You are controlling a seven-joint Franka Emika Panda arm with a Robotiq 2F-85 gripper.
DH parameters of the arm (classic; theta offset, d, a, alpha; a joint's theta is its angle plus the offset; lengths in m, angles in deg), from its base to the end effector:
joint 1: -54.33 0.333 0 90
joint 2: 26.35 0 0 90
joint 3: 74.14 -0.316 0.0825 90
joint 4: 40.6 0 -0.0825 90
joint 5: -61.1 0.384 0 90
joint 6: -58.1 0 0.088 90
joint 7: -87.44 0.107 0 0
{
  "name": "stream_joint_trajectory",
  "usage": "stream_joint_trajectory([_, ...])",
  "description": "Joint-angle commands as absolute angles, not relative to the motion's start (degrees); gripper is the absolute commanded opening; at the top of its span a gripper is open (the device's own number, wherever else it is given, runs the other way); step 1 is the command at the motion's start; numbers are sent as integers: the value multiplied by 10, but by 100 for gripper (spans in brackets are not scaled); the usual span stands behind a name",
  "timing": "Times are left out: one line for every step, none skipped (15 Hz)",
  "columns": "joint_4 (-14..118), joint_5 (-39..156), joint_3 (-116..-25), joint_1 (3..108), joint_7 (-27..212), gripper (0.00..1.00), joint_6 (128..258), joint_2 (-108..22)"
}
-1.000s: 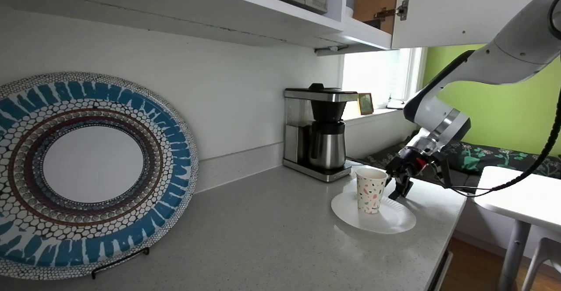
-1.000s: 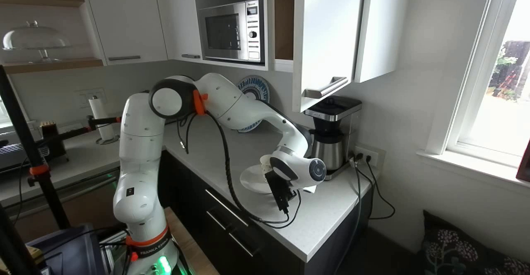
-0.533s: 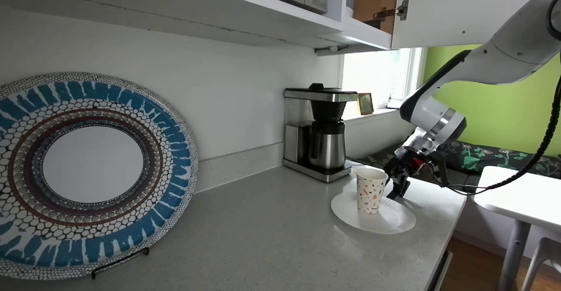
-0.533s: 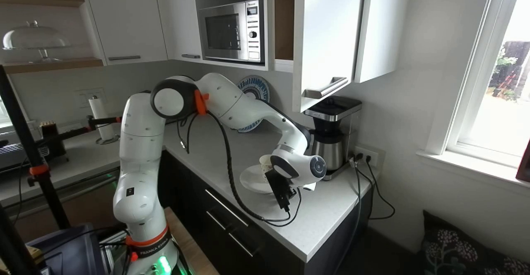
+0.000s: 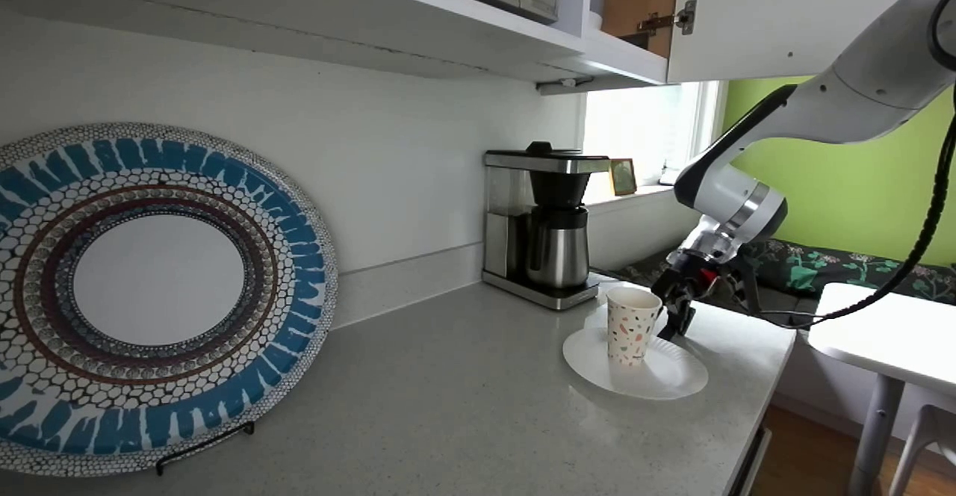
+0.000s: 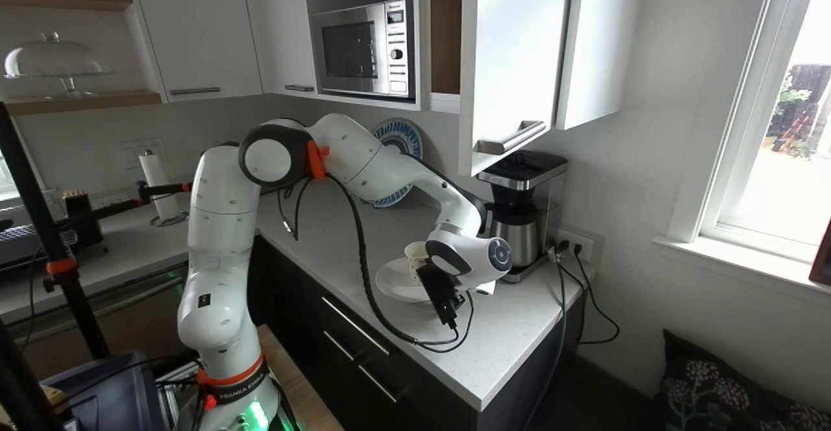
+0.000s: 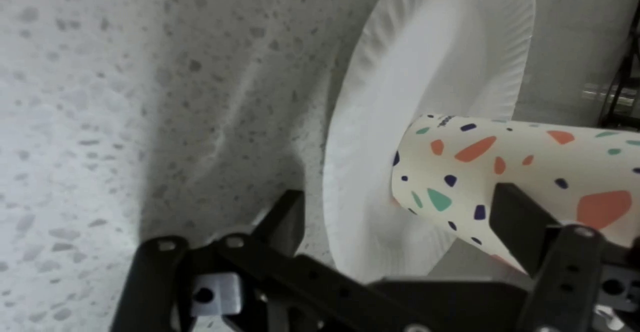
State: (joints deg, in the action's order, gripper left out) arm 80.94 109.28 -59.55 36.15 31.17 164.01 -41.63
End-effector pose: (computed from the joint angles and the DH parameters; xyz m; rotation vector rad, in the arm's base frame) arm 0.4740 -0.2344 0.2740 -2.3317 0.0728 -0.1444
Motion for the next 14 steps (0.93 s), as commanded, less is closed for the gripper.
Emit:
stream_joint_trajectory([799, 1083, -599, 356, 320, 100, 1646, -439])
stream_joint_trajectory([798, 1083, -599, 354, 317, 100, 1641, -439])
stream_joint_trajectory([797, 1079, -599, 353, 314, 100, 1635, -440])
stream_joint_trajectory([795, 1071, -599, 353, 312, 100, 1629, -442])
stream_joint_trajectory([794, 1068, -598, 353, 311, 100, 1627, -443])
stream_joint_trajectory([792, 1062, -598, 352, 309, 100, 1624, -445])
stream_joint_trajectory([790, 1058, -597, 351, 310, 100, 1622, -446])
stream_joint_trajectory([788, 1052, -596, 350, 310, 100, 1624, -446])
stream_joint_trajectory([786, 1048, -595, 349, 310, 100, 1621, -447])
stream_joint_trajectory([785, 1044, -595, 348, 309, 100, 1621, -447])
stream_joint_trajectory([785, 1042, -596, 347, 308, 99, 1620, -447])
stream_joint_trajectory([785, 1041, -597, 348, 309, 84, 1621, -448])
stream_joint_trajectory([785, 1040, -598, 349, 309, 78, 1621, -449])
stream_joint_trajectory([785, 1037, -599, 349, 309, 70, 1622, -450])
